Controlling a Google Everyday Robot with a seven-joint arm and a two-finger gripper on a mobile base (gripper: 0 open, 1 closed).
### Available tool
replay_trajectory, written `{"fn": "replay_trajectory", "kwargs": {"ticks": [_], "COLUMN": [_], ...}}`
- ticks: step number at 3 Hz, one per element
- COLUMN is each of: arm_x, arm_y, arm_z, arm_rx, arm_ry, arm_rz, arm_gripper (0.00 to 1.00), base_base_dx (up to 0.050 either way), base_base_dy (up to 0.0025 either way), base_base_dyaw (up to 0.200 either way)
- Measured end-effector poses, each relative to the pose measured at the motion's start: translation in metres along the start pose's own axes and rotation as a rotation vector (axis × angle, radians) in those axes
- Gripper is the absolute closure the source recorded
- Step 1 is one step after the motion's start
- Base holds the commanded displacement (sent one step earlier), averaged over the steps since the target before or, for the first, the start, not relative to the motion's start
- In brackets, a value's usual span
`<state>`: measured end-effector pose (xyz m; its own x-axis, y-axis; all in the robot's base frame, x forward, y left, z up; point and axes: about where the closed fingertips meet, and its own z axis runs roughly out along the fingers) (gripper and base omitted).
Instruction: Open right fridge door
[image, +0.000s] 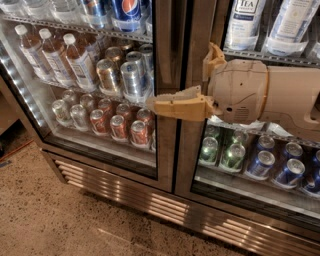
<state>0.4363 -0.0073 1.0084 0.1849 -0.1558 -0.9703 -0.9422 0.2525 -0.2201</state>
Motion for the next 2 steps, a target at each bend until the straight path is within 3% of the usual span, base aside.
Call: {"fn": "replay_trajectory", "kwargs": {"ticks": [2], "arm_x": [0.0], "arm_y": [0.0], "arm_z": [0.0], "arm_rx": [0.0], "arm_ry": [0.0], "arm_rz": [0.0], "arm_gripper": [0.88], "base_base_dx": [0.0], "base_base_dy": [0.0], "base_base_dyaw": [0.0]}}
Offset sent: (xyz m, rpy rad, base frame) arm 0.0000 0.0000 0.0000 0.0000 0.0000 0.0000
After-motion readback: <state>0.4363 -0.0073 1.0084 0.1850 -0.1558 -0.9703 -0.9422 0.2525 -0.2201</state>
